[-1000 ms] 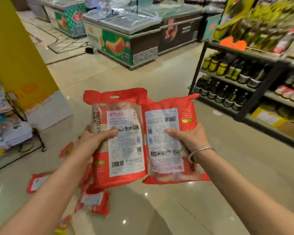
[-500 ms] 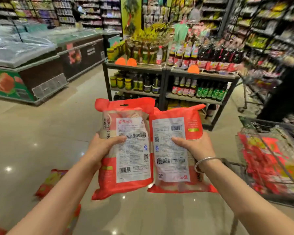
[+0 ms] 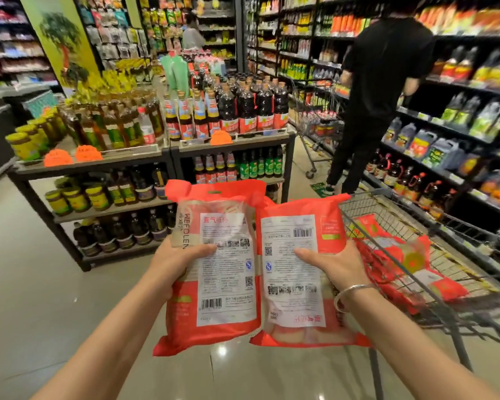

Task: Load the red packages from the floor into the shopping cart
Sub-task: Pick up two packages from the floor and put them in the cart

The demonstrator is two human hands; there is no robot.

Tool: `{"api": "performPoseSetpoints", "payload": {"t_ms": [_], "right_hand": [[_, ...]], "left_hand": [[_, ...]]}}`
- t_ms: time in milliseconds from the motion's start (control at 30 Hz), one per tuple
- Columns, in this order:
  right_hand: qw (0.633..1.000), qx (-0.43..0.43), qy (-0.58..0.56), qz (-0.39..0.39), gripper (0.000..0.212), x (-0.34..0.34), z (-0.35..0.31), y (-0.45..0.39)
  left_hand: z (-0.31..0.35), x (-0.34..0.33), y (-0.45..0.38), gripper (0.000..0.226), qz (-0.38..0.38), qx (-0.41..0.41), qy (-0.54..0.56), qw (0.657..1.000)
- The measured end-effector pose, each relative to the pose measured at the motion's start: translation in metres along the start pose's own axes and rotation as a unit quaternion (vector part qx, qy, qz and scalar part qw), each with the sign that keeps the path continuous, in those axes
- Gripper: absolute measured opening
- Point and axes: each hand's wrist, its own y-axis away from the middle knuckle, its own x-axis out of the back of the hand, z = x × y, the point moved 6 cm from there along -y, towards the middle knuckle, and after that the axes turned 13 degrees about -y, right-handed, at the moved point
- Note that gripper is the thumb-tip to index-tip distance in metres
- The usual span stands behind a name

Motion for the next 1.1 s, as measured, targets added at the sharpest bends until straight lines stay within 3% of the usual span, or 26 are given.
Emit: {"api": "performPoseSetpoints", "payload": {"t_ms": [133, 200, 300, 367, 467, 567, 633, 767, 867, 967, 1100], "right_hand": [[0.997, 0.02, -0.034, 0.073, 0.055, 0.015, -0.014, -0.036], [0.994, 0.015, -0.036, 0.105, 0.063, 0.026, -0.01, -0.059], [0.987, 0.004, -0.041, 0.158, 0.101, 0.049, -0.007, -0.094], [0.981, -0.012, -0.041, 0.191, 0.109, 0.066, -0.004, -0.118], [0.974, -0.012, -0.045, 0.223, 0.11, 0.092, -0.006, -0.156], [0.968, -0.003, -0.035, 0.247, 0.078, 0.12, -0.014, -0.2], [0.963, -0.002, -0.032, 0.269, 0.073, 0.141, -0.021, -0.229], [0.959, -0.004, -0.04, 0.281, 0.064, 0.176, -0.025, -0.284], [0.948, -0.018, -0.051, 0.315, 0.081, 0.204, -0.02, -0.321], [0.936, -0.045, -0.072, 0.341, 0.08, 0.227, -0.011, -0.351], [0.914, -0.048, -0.114, 0.387, 0.093, 0.255, 0.002, -0.385]], "left_hand": [[0.032, -0.027, -0.076, 0.071, -0.07, -0.021, -0.021, 0.997], [0.045, -0.046, -0.11, 0.074, -0.097, -0.029, -0.028, 0.995], [0.061, -0.08, -0.159, 0.069, -0.135, -0.035, -0.032, 0.99], [0.071, -0.106, -0.192, 0.066, -0.147, -0.043, -0.031, 0.988], [0.089, -0.15, -0.24, 0.065, -0.168, -0.051, -0.035, 0.984], [0.111, -0.199, -0.29, 0.069, -0.199, -0.073, -0.042, 0.976], [0.126, -0.232, -0.322, 0.072, -0.217, -0.084, -0.045, 0.971], [0.151, -0.292, -0.379, 0.049, -0.245, -0.083, -0.045, 0.965], [0.159, -0.333, -0.421, 0.044, -0.258, -0.083, -0.059, 0.961], [0.165, -0.378, -0.458, 0.055, -0.305, -0.083, -0.065, 0.947], [0.173, -0.442, -0.506, 0.049, -0.359, -0.071, -0.095, 0.926]]}}
